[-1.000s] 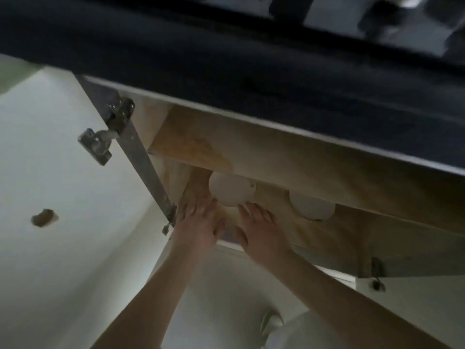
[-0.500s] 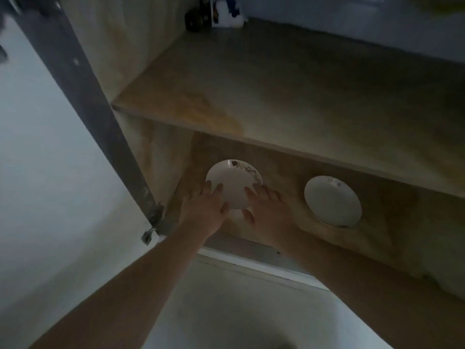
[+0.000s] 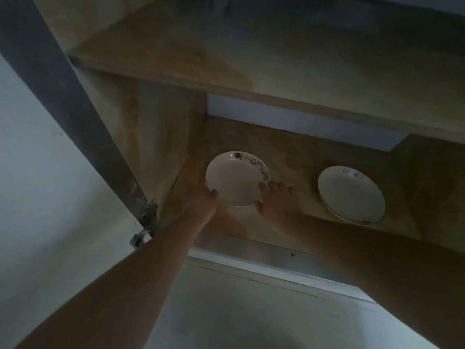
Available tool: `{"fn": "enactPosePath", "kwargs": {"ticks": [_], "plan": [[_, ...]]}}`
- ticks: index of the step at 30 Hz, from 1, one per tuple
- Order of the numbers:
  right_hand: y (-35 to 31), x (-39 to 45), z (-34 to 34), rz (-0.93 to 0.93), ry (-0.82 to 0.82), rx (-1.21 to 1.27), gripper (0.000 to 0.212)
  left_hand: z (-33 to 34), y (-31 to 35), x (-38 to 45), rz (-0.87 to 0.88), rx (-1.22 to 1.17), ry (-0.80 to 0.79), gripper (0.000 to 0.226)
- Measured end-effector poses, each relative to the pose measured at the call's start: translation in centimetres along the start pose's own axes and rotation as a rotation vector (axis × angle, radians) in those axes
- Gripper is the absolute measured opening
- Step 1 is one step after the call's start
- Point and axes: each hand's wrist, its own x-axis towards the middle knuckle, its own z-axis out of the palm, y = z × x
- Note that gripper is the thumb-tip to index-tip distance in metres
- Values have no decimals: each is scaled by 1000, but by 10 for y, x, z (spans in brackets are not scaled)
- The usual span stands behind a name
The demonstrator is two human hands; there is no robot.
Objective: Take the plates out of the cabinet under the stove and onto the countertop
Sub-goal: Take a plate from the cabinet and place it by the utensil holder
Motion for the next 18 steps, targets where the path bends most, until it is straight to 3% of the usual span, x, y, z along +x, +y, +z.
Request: {"fn": "enactPosePath", "kwargs": {"ticks": [2, 4, 7, 9, 11, 15, 18], "plan": [[-5, 4, 4, 75, -55, 111, 56, -2, 0, 4, -140, -233, -5, 44], [-8, 14, 3, 214, -105, 299, 59, 2, 2, 2, -169, -371, 0, 47], [-6, 30, 0, 454, -205, 624, 55, 11, 12, -2, -266, -599, -90, 28], [-1, 31, 4, 489, -310, 695, 48, 12, 17, -4, -361, -748, -117, 25], [2, 28, 13, 483, -380, 745, 45, 13, 16, 0, -407, -790, -127, 24], [7, 35, 25, 507, -363, 876, 37, 15, 11, 2, -501, -862, -131, 27], [7, 43, 32, 589, -374, 1201, 23, 17, 7, 6, -508, -872, -151, 23]]}}
